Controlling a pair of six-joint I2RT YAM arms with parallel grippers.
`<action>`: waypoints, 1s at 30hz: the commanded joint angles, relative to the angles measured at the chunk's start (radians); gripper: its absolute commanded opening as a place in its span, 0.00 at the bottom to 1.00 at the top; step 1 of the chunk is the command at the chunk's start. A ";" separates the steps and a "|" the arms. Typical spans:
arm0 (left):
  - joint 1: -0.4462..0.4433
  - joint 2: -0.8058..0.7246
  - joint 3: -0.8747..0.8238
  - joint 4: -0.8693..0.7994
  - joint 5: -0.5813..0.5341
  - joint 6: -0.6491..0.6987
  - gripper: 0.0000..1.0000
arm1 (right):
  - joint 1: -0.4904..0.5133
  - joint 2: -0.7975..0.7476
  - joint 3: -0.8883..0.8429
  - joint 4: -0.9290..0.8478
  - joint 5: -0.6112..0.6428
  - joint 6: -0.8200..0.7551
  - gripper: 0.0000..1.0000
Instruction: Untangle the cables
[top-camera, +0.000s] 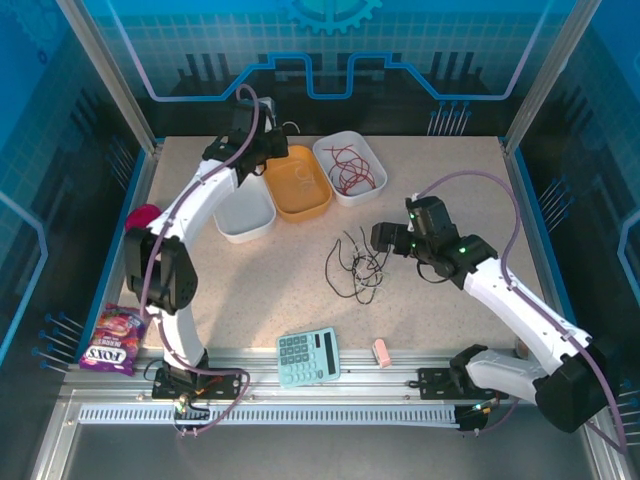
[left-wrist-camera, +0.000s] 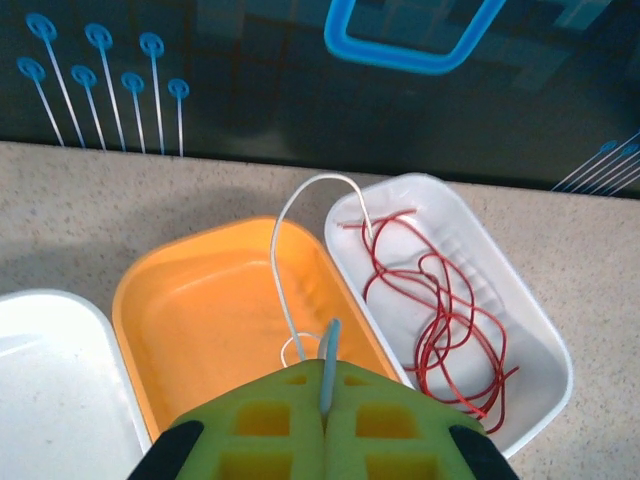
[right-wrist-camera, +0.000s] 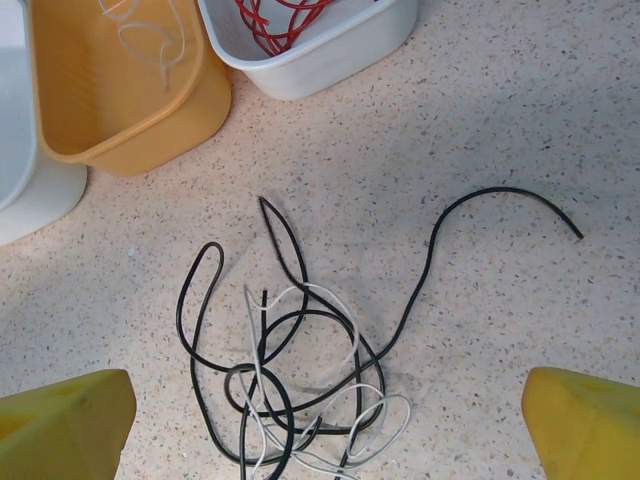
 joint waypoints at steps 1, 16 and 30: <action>0.001 0.061 0.061 -0.058 0.054 -0.031 0.00 | -0.009 -0.029 -0.014 -0.031 0.018 0.004 1.00; -0.002 0.256 0.103 -0.163 0.092 -0.068 0.15 | -0.010 -0.050 -0.005 -0.047 0.021 0.009 1.00; -0.011 0.183 0.054 -0.127 0.127 -0.071 0.93 | -0.009 -0.042 -0.012 -0.039 0.028 0.014 1.00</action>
